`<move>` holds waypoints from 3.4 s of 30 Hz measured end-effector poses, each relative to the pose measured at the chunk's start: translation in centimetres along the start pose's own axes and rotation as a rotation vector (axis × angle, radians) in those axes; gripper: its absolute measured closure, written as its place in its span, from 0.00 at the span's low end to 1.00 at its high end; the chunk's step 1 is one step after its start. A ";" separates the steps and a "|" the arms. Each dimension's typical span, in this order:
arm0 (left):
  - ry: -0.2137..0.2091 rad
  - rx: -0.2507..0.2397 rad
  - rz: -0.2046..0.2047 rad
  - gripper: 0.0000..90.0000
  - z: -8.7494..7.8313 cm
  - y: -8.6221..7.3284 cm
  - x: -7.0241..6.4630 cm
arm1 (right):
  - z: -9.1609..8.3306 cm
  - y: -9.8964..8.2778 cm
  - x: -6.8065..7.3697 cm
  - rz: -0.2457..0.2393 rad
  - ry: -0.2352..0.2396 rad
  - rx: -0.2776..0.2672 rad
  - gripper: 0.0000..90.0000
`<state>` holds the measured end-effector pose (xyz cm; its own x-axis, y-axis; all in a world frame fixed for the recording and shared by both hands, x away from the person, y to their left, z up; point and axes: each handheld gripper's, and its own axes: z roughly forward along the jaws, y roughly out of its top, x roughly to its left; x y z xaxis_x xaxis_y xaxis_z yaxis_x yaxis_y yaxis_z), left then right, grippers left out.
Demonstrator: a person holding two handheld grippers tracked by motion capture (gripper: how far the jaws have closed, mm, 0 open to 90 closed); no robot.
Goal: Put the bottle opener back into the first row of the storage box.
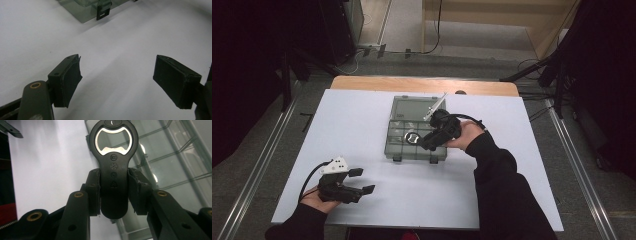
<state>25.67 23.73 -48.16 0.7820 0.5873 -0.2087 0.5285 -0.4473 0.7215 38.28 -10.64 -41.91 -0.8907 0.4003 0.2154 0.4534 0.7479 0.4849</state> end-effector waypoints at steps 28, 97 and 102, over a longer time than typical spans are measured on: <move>-0.012 0.005 0.004 0.24 0.1 0.0 -0.1 | 1.6 2.7 -5.0 -0.024 -0.038 0.059 0.73; -0.002 0.032 -0.001 0.24 0.5 0.0 0.1 | 2.4 -1.7 1.0 0.248 -0.127 -0.111 0.28; -0.002 0.033 -0.004 0.24 0.7 0.0 0.2 | 2.3 -2.2 1.7 0.230 -0.144 -0.115 0.29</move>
<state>26.05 23.37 -48.65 0.7802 0.5882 -0.2130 0.5427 -0.4671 0.6981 35.86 -10.42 -44.60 -0.7476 0.6294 0.2120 0.6286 0.5675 0.5318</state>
